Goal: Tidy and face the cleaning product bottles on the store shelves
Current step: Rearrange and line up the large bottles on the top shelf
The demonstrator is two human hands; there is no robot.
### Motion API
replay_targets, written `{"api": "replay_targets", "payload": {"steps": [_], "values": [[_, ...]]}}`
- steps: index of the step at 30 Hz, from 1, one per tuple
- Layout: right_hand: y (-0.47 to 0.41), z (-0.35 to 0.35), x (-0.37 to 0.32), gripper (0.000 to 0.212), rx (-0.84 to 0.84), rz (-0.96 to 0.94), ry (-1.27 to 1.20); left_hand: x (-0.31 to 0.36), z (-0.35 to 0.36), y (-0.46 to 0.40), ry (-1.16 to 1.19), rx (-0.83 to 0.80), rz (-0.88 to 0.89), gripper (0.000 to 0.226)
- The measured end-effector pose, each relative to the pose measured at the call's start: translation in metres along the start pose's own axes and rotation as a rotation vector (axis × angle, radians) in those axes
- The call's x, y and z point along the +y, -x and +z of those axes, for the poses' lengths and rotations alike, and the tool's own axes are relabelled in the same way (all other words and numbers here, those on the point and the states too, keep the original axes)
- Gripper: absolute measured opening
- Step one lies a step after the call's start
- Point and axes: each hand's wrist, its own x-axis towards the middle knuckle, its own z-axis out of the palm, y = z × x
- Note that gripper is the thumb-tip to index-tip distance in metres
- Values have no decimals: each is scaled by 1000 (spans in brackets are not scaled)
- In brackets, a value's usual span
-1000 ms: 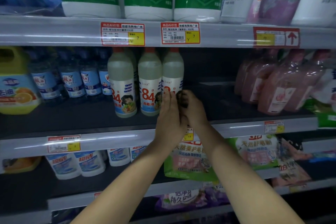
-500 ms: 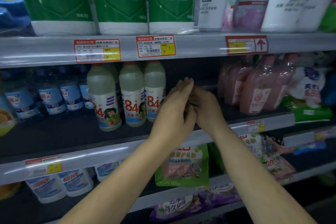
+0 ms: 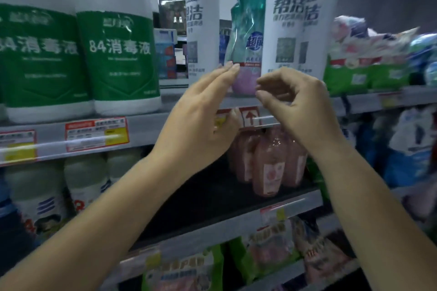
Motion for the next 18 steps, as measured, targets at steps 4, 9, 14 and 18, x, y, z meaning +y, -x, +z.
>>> {"api": "replay_targets", "payload": {"steps": [4, 9, 14, 18], "values": [[-34, -21, 31, 10, 45, -7, 47, 1, 11, -36, -79, -74, -94, 60], [-72, -28, 57, 13, 27, -55, 72, -3, 25, -70, -176, -141, -220, 61], [-93, -35, 82, 17, 51, -73, 78, -1, 42, -93, -238, -163, -342, 60], [-102, -39, 102, 25, 101, -74, 93, 6, 59, -107, -230, -147, -413, 60]]}}
